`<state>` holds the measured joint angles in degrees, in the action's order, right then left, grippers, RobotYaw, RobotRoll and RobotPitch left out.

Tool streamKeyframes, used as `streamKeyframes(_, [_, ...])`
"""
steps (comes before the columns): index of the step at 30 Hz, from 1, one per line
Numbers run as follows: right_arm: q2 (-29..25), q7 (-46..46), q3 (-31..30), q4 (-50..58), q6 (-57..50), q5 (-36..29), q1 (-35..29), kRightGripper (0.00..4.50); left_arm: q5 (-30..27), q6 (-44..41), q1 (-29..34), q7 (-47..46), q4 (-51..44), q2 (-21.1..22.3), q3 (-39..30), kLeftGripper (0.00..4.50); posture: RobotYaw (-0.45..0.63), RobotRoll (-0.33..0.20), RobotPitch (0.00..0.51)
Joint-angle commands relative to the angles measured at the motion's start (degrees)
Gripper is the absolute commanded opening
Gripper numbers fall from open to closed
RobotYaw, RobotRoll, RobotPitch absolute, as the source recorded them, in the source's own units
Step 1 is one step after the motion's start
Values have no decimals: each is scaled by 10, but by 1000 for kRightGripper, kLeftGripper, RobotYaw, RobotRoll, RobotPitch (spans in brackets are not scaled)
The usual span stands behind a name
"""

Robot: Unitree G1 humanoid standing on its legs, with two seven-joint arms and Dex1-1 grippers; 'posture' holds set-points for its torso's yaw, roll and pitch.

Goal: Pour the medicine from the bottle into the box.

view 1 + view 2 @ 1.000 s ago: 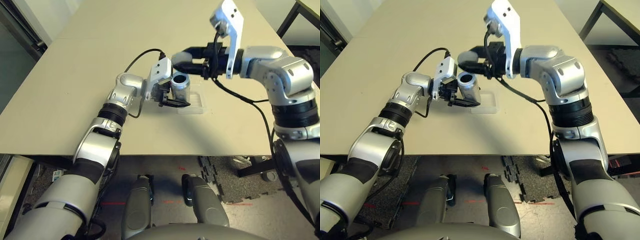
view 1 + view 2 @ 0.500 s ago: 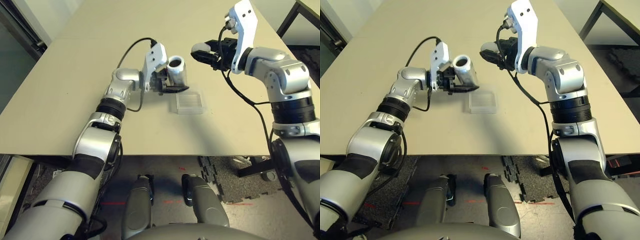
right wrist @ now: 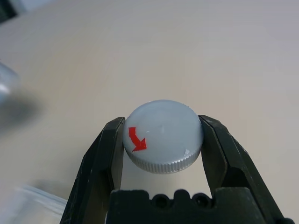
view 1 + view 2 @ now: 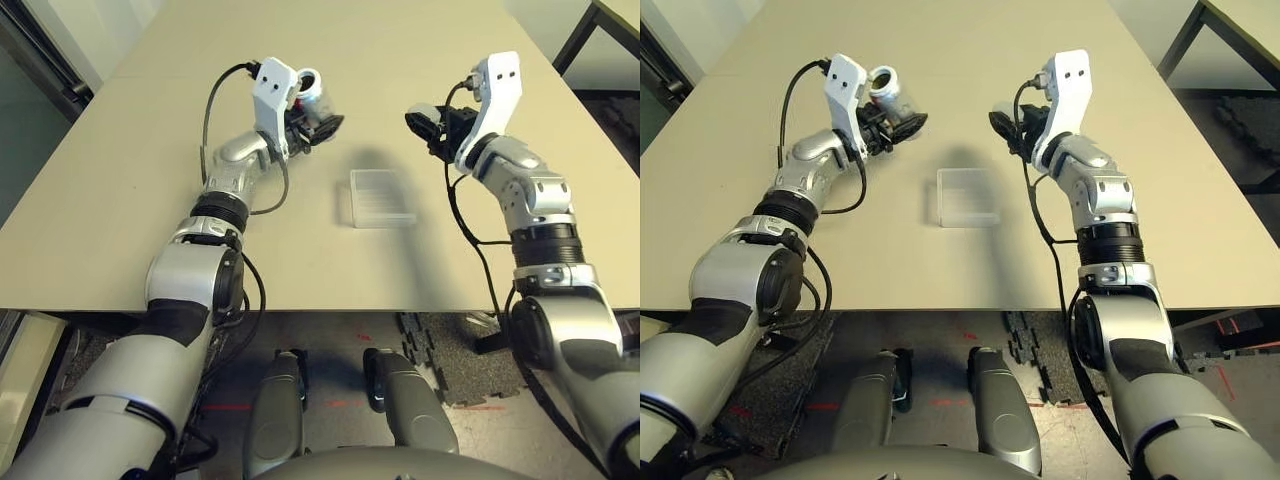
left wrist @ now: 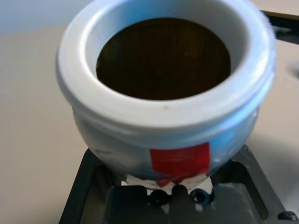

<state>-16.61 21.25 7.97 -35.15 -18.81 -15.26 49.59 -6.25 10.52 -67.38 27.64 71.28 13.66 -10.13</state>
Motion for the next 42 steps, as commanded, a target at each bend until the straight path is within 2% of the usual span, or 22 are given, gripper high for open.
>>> streamKeyframes(1, [9,-19,14,-57,50,12,-7,2556,7,10,9,-52,23,2,-9,2664,-35,0,148])
streamKeyframes(8, [25,-42,16,-170,130,34,-1,2556,20,3,24,-93,34,-1,-6,2664,-36,0,149])
streamKeyframes(17, [25,-42,15,-212,159,47,6,2556,28,0,34,-98,32,-4,-5,2664,-34,0,148])
streamKeyframes(22, [7,-35,15,-215,161,54,16,4261,30,-8,32,-109,34,1,-5,2664,-36,0,148])
streamKeyframes(23, [3,-33,15,-215,161,56,18,4500,30,-10,32,-111,35,3,-6,2664,-37,0,148])
streamKeyframes(25, [-15,-29,22,-200,149,50,25,4500,32,-12,29,-116,35,7,-5,2664,-42,0,147])
streamKeyframes(31, [-59,18,17,-107,84,39,-1,4500,38,-13,23,-123,35,13,-3,2664,-47,0,149])
streamKeyframes(37, [-121,97,3,126,-83,4,-111,4500,51,-15,4,-128,39,23,1,2664,-55,0,151])
streamKeyframes(42, [-169,149,-18,276,-188,-18,-189,4500,81,-12,-16,-136,47,35,21,2664,-75,0,152])
